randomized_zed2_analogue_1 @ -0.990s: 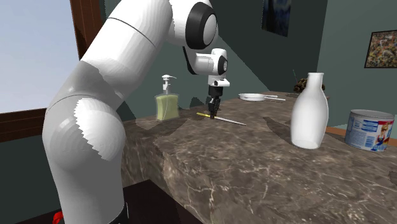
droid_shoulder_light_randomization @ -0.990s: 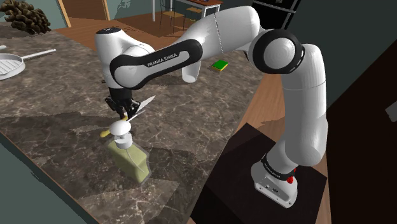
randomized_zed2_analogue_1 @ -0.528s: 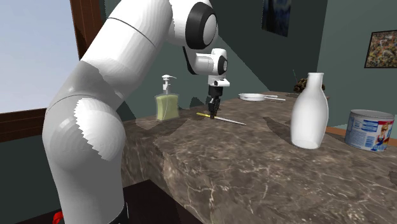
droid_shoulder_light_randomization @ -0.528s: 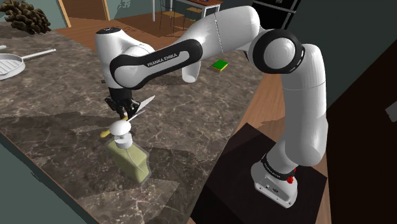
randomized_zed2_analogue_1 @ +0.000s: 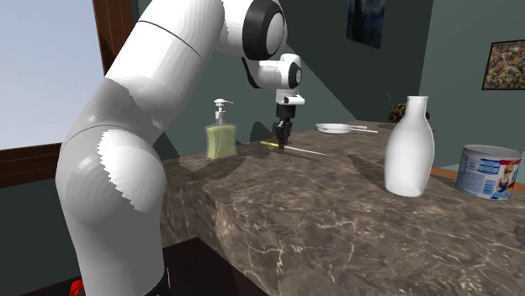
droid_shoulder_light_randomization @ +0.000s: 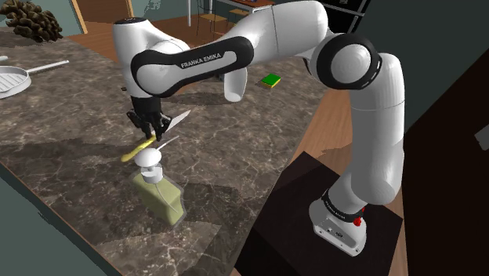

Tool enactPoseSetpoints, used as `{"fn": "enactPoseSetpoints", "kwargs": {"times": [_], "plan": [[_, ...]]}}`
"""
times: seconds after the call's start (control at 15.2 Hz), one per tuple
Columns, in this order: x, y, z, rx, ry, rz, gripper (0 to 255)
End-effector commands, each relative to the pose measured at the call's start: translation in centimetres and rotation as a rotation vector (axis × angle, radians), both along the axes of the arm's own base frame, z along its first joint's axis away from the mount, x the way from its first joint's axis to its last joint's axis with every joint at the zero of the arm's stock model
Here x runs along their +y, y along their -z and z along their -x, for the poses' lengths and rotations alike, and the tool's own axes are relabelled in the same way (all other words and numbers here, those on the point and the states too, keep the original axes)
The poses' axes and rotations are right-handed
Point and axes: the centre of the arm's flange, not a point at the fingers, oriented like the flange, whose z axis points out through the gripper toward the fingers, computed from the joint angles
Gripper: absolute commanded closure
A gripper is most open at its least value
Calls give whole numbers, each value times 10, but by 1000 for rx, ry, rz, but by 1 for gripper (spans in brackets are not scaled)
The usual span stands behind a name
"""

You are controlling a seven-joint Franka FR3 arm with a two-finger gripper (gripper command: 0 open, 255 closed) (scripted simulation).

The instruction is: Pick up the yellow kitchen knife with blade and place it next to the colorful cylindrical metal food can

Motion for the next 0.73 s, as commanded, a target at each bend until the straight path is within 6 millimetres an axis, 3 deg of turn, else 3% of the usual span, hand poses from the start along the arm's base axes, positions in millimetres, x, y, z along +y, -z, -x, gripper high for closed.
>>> {"fn": "enactPoseSetpoints", "kwargs": {"times": [0.0, 0.66], "plan": [[1, -11, 1, 0, 0, 0, 255], [1, -64, 1, 0, 0, 0, 255]]}}
